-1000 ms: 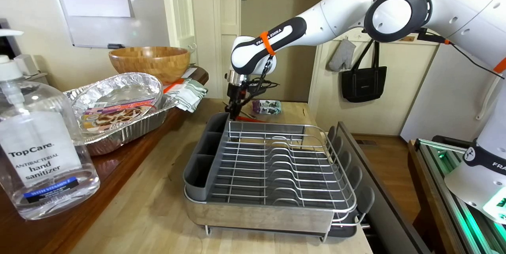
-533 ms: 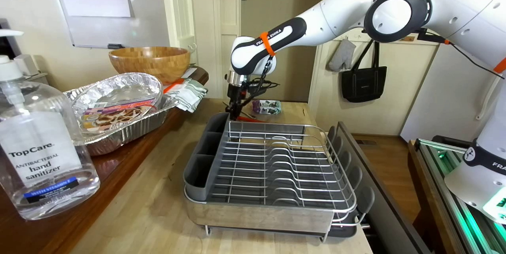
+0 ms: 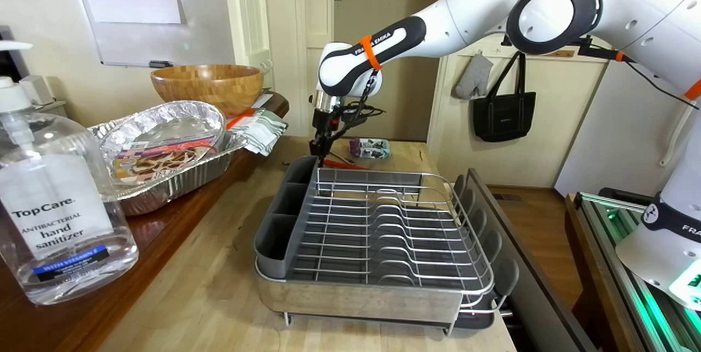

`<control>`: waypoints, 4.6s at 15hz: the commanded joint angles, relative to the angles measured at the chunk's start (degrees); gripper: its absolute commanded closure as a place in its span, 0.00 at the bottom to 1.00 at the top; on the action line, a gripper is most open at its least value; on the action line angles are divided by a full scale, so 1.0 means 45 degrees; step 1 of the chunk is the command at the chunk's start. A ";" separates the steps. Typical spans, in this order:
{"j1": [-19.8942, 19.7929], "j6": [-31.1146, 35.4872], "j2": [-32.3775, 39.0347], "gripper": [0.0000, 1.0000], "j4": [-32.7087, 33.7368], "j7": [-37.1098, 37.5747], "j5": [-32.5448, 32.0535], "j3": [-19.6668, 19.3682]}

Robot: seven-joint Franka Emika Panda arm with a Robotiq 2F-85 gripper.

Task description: Move the fork on the table to the rightmost cutlery section of the plate rack

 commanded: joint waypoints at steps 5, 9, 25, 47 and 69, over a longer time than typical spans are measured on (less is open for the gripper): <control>-0.0187 -0.0491 -0.0843 0.98 -0.0669 -0.0703 -0.0054 0.0324; -0.0271 -0.1700 -0.1595 0.98 -0.1175 -0.1522 -0.0115 0.0479; 0.0092 -0.8692 -0.3501 0.98 -0.0491 -0.4045 -0.1455 -0.0020; 0.1896 -1.2872 -0.1138 0.98 0.5002 -0.5843 -0.3670 -0.0255; 0.3146 -1.3604 0.0456 0.98 0.6859 -0.7229 -0.3772 -0.0347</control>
